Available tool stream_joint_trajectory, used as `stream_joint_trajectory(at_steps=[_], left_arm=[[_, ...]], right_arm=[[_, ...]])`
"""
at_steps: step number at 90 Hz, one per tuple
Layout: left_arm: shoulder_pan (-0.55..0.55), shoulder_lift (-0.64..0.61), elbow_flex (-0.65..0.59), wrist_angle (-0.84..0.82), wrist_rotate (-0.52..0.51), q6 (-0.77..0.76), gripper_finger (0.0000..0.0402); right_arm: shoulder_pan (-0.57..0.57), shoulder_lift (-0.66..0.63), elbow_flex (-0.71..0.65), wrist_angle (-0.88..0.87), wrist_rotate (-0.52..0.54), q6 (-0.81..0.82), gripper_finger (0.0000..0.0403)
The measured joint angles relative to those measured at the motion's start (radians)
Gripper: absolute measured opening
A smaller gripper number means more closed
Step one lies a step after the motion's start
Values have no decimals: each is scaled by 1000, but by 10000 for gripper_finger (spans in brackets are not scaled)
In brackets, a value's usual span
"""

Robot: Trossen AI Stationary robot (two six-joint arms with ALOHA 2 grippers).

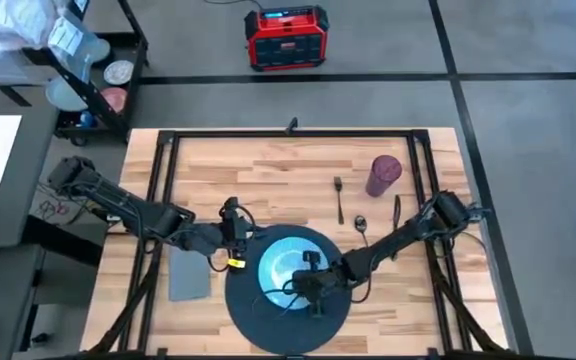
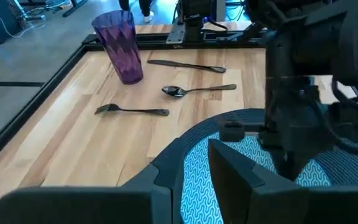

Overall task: Set table place
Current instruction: Put the blue plate on the black tablemat

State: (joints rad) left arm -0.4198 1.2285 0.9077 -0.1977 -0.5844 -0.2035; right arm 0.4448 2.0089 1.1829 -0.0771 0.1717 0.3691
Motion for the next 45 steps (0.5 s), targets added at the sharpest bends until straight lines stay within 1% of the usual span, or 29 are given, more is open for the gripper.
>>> stream_joint_trajectory(at_steps=[4, 14, 31, 45], left_arm=[[0, 0, 0, 0, 0, 0, 59], [0, 0, 0, -1, 1, -3, 59], [0, 0, 0, -7, 1, -3, 59], [0, 0, 0, -13, 1, -2, 59]], right_arm=[[-7, 15, 2, 20, -24, 1, 0], [-23, 38, 5, 38, -48, 9, 0], [-34, 52, 5, 54, -46, -1, 0], [-68, 52, 4, 48, -50, -27, 0]])
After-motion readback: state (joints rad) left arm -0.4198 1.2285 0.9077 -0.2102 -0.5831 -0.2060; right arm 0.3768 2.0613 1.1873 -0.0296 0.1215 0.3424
